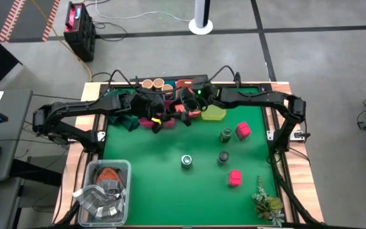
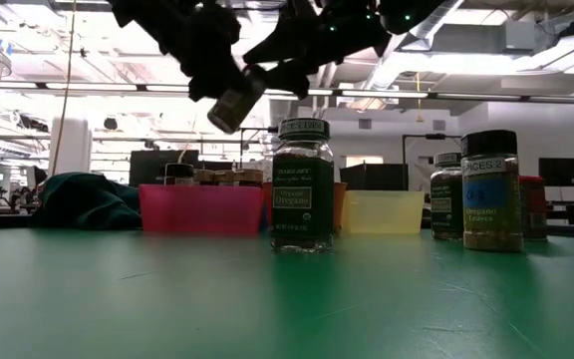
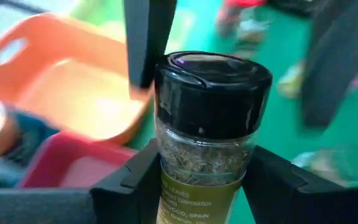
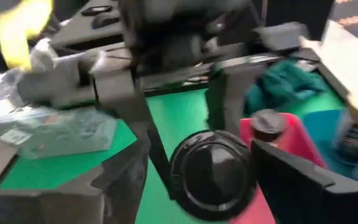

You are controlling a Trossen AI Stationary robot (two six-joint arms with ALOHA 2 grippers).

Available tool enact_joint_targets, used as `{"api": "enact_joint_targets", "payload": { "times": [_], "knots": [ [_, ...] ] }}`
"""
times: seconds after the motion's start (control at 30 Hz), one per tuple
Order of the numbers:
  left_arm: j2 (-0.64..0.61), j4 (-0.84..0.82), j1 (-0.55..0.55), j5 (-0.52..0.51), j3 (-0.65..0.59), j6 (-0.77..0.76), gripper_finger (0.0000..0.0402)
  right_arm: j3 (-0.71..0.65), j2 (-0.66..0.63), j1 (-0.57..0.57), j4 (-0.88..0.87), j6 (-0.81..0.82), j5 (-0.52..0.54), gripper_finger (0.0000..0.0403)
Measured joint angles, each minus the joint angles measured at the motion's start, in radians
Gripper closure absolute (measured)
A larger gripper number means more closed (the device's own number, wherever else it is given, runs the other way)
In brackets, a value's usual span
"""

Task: Sort spices by type
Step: Put the top black seasoning bottle into the red bin

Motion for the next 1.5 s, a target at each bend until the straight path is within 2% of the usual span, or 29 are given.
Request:
{"api": "enact_joint_targets", "payload": {
  "times": [0.1,0.23,0.43,0.7,0.83,1.0,1.2,1.4,1.5],
  "knots": [
    [0.002,0.038,0.018,-0.095,-0.049,-0.007,0.0222,0.054,-0.003,-0.037,-0.094,0.000,0.002,0.0077],
    [0.002,0.249,0.041,-0.150,-0.155,-0.078,0.0221,0.101,-0.010,-0.069,-0.212,0.000,0.006,0.0069],
    [0.002,0.539,0.029,-0.284,-0.298,-0.172,0.0221,0.107,-0.088,-0.099,-0.363,-0.025,0.075,0.0076],
    [0.004,0.701,-0.054,-0.566,-0.361,-0.191,0.0221,0.107,-0.223,-0.134,-0.450,-0.030,0.099,0.0078],
    [0.055,0.745,-0.113,-0.714,-0.363,-0.226,0.0221,0.107,-0.263,-0.154,-0.467,-0.030,0.125,0.0078],
    [0.162,0.864,-0.183,-0.842,-0.359,-0.282,0.0221,0.107,-0.284,-0.178,-0.507,-0.029,0.130,0.0078],
    [0.212,0.809,-0.239,-1.119,-0.306,-0.315,0.0221,0.107,-0.301,-0.174,-0.581,-0.030,0.130,0.0079],
    [0.278,0.790,-0.274,-1.209,-0.271,-0.434,0.0221,0.107,-0.305,-0.169,-0.612,-0.042,0.130,0.0079],
    [0.324,0.720,-0.294,-1.252,-0.228,-0.500,0.0221,0.107,-0.311,-0.168,-0.628,-0.053,0.129,0.0079]
  ]
}}
